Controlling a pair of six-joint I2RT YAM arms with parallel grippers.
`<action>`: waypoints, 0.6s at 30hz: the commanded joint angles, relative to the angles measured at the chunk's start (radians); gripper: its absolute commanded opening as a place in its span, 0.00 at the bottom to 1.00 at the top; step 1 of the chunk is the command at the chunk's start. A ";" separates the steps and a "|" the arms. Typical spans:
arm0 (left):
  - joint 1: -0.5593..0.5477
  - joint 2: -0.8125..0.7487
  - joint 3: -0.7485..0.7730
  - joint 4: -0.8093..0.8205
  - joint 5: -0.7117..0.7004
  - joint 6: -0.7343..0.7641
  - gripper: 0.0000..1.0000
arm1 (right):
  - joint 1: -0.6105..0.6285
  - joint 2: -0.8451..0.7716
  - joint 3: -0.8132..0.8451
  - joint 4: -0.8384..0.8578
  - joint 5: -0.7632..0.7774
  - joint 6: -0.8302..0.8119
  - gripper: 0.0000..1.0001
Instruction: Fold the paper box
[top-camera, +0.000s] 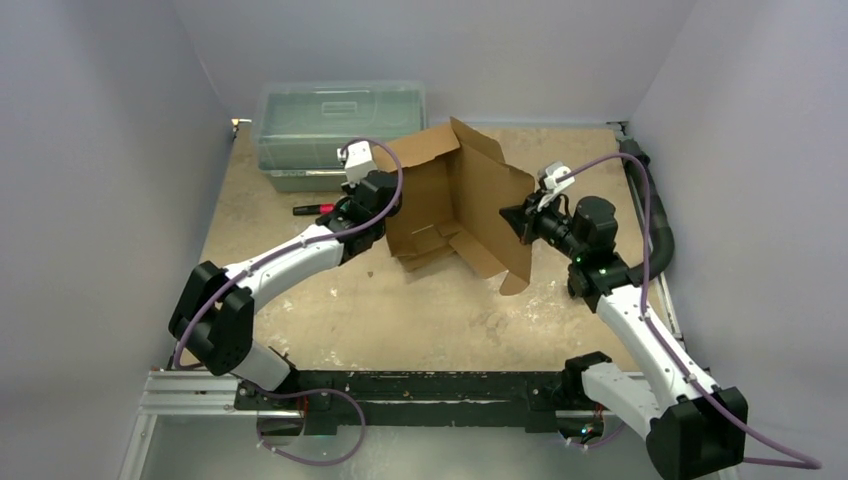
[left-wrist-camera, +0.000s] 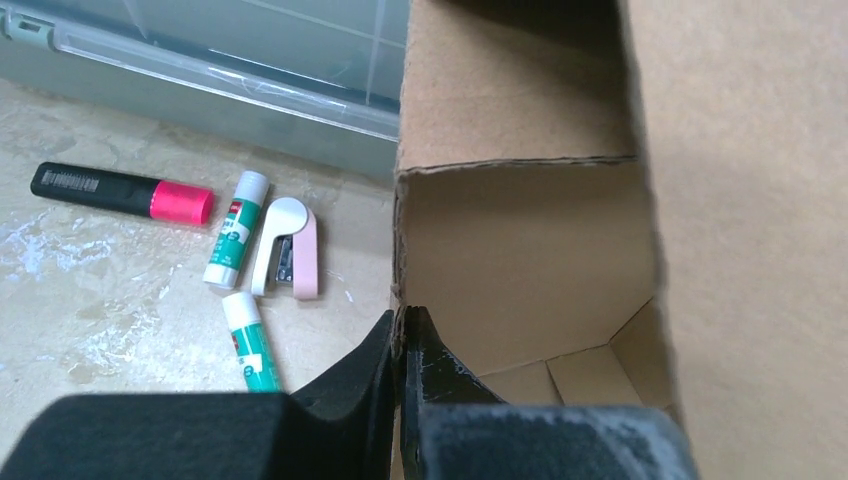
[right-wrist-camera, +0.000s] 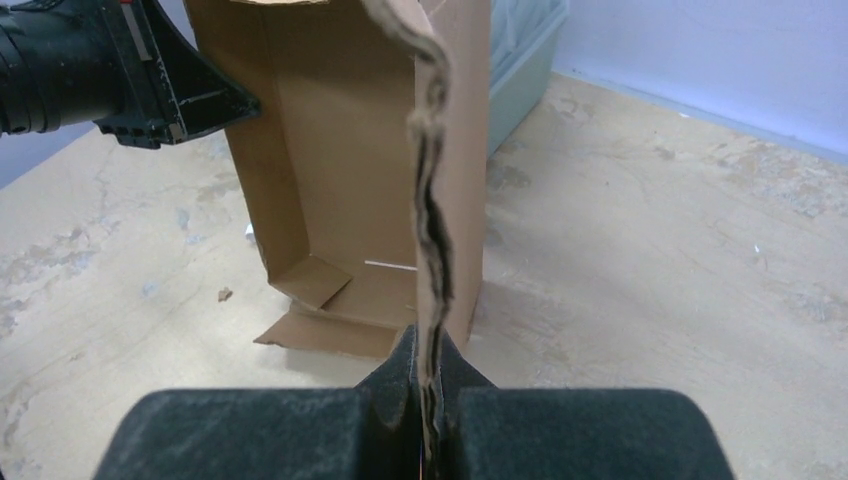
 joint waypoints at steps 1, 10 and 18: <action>-0.010 -0.012 -0.055 0.139 -0.008 -0.070 0.00 | 0.001 0.006 -0.044 0.119 -0.038 0.025 0.00; -0.043 -0.041 -0.131 0.293 0.062 -0.046 0.01 | 0.003 0.028 -0.092 0.184 -0.090 0.007 0.00; -0.042 -0.119 -0.222 0.331 0.133 -0.058 0.21 | 0.005 0.038 -0.123 0.177 -0.072 -0.046 0.00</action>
